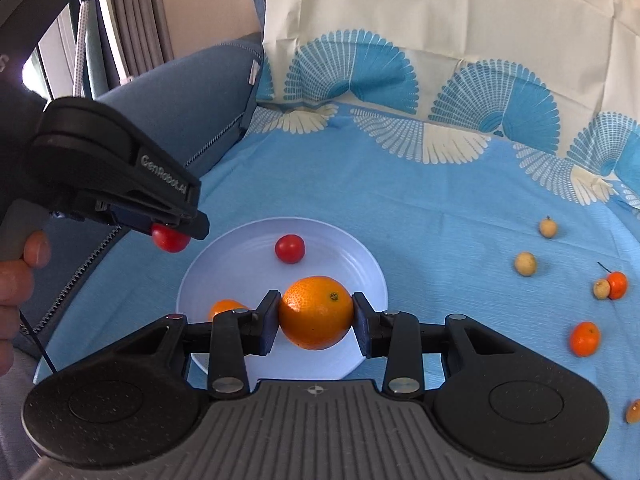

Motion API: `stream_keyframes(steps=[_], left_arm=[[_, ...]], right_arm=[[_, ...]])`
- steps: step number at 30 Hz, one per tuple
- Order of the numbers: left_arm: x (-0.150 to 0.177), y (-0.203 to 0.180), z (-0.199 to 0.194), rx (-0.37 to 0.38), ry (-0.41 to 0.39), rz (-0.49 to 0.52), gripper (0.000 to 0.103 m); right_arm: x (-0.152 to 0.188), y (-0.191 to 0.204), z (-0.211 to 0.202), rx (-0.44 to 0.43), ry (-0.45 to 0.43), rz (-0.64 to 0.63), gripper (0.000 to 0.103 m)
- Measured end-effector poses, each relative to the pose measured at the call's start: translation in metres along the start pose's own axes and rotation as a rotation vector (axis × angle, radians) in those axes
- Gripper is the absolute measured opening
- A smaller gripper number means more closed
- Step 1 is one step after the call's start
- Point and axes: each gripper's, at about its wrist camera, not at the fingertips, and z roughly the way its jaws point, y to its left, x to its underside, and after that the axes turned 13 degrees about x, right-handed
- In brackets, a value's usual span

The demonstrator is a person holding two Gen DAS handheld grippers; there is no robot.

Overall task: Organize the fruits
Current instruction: 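Carry the tomato to the plate and release it while the right gripper releases the orange there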

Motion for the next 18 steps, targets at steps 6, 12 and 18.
stream_keyframes(steps=[6,12,18], left_arm=[[-0.005,0.005,0.022,-0.038,0.015,0.015,0.036],[-0.011,0.005,0.044,-0.052,0.035,0.039,0.036],[-0.016,0.008,0.027,-0.043,-0.044,0.015,0.103]], right_arm=[[0.000,0.007,0.020,-0.005,0.024,-0.014,0.040],[-0.001,0.015,0.035,0.007,0.031,-0.044,0.040],[-0.008,0.016,0.037,-0.035,0.030,-0.068,0.062]])
